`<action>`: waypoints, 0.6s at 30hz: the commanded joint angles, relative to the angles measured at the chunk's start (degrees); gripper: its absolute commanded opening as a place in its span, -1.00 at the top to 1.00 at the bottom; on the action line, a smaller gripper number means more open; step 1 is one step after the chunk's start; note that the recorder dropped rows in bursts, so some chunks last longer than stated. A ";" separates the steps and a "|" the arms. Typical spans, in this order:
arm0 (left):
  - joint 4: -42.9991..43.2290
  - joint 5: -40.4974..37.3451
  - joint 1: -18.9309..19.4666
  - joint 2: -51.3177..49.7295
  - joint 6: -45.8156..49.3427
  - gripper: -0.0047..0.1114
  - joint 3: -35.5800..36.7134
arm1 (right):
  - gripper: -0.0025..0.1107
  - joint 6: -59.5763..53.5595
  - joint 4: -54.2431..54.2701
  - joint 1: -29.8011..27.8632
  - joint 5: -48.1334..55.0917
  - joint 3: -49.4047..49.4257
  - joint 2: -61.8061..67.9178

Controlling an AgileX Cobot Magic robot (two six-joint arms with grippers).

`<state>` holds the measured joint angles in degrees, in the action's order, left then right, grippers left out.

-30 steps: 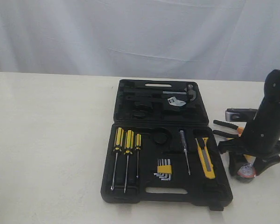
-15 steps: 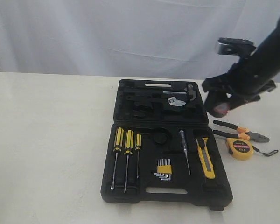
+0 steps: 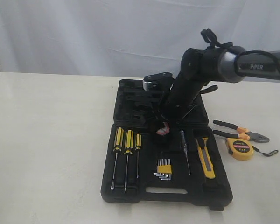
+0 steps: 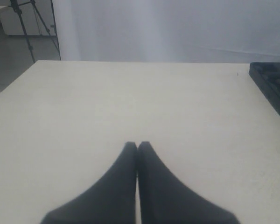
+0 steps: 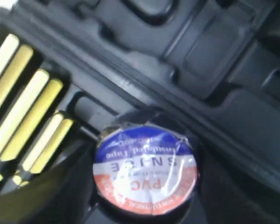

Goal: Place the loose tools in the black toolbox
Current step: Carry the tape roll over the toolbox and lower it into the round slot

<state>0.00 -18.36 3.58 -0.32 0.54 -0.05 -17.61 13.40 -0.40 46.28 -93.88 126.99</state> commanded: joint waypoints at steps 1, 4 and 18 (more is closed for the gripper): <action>0.00 0.06 -0.33 0.32 -0.12 0.92 0.05 | 0.96 0.20 -3.67 -0.12 1.51 0.00 2.00; 0.00 0.06 -0.33 0.32 -0.12 0.92 0.05 | 0.67 0.20 -3.45 -0.12 4.77 0.00 1.76; 0.00 0.06 -0.33 0.32 -0.12 0.92 0.05 | 0.11 -1.67 0.67 -0.02 13.09 0.00 1.76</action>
<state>0.00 -18.36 3.58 -0.32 0.54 -0.05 -19.25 13.30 -0.28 55.16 -95.01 127.43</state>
